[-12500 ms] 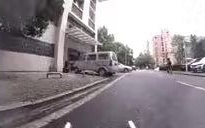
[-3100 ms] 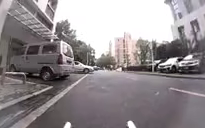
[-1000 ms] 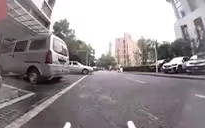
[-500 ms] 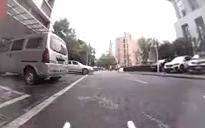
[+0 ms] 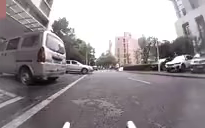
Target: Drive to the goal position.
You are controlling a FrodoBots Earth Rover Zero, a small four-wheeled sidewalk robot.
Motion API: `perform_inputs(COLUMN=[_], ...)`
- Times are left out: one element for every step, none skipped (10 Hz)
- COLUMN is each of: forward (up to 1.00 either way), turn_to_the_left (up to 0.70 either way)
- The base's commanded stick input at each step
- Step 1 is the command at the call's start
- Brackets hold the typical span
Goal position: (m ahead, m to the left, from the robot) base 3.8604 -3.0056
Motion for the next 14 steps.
perform_inputs(forward=[0.45,0.45,0.45,0.45,0.45,0.45,0.45,0.45,0.45,0.45,0.45,0.45,0.45,0.45], turn_to_the_left=[0.00,0.00,0.00,0.00,0.00,0.00,0.00,0.00,0.00,0.00,0.00,0.00,0.00,0.00])
